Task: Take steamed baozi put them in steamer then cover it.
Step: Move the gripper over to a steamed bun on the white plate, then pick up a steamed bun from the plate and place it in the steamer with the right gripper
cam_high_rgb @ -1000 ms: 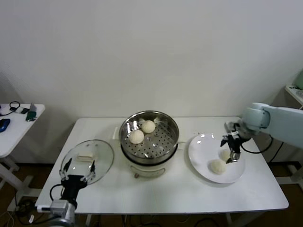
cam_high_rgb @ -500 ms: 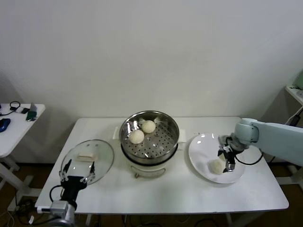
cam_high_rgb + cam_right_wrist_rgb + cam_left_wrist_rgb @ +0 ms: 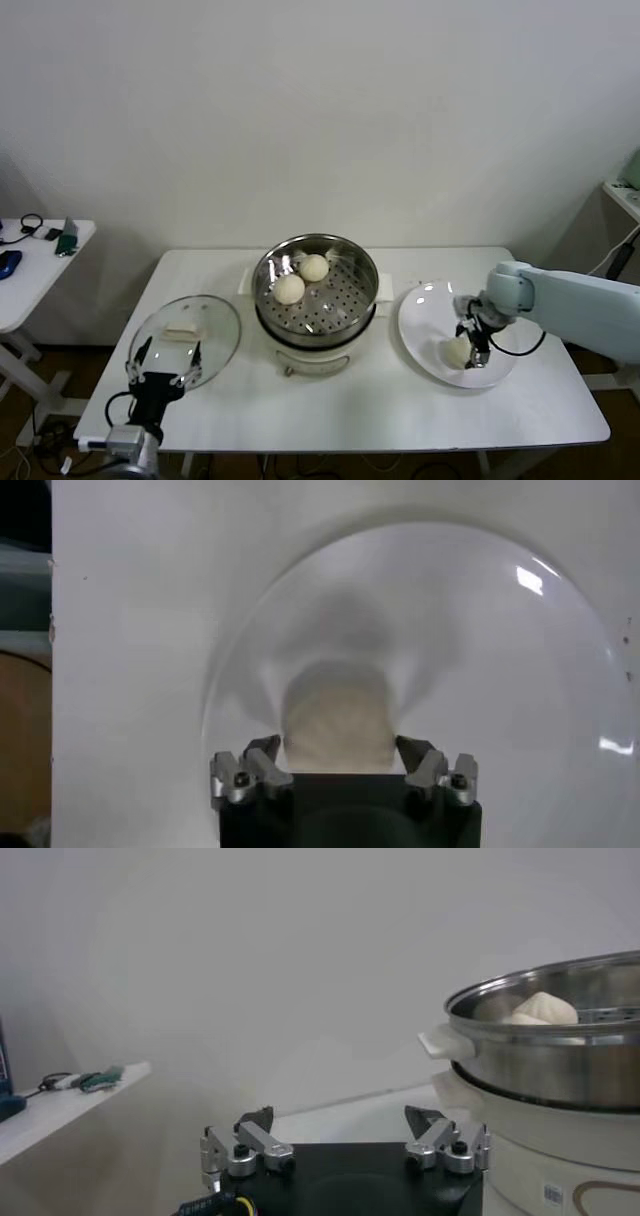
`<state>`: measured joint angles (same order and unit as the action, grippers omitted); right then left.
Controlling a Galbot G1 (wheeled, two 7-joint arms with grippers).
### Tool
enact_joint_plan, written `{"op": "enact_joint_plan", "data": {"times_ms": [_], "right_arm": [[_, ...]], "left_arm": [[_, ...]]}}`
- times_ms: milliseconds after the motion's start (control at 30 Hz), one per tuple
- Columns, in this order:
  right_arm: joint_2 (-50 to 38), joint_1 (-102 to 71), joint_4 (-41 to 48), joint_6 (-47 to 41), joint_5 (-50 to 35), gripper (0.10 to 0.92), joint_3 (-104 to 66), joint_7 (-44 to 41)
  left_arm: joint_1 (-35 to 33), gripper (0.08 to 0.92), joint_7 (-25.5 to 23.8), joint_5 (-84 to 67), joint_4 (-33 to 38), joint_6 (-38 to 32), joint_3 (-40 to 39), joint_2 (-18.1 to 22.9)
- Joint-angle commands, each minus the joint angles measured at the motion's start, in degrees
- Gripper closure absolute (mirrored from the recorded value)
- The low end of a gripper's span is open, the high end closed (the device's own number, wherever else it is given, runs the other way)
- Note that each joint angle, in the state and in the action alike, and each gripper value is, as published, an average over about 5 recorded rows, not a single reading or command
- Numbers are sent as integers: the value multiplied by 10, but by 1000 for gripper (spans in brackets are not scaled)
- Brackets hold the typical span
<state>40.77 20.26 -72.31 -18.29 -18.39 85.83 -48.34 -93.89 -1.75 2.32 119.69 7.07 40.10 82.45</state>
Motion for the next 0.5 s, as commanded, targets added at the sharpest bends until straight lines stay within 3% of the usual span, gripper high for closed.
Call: {"op": "enact_joint_plan", "data": {"times_ms": [33, 300, 500], "right_arm": [[2, -2, 4, 1, 5, 316, -8, -2], [2, 66, -9, 31, 6, 338, 15, -33], [23, 236, -45, 97, -4, 338, 91, -74]], "left_arm": [[1, 177, 0, 0, -1, 1, 0, 0], [5, 177, 1, 1, -2, 1, -3, 2], [8, 177, 0, 6, -1, 4, -4, 4]]}}
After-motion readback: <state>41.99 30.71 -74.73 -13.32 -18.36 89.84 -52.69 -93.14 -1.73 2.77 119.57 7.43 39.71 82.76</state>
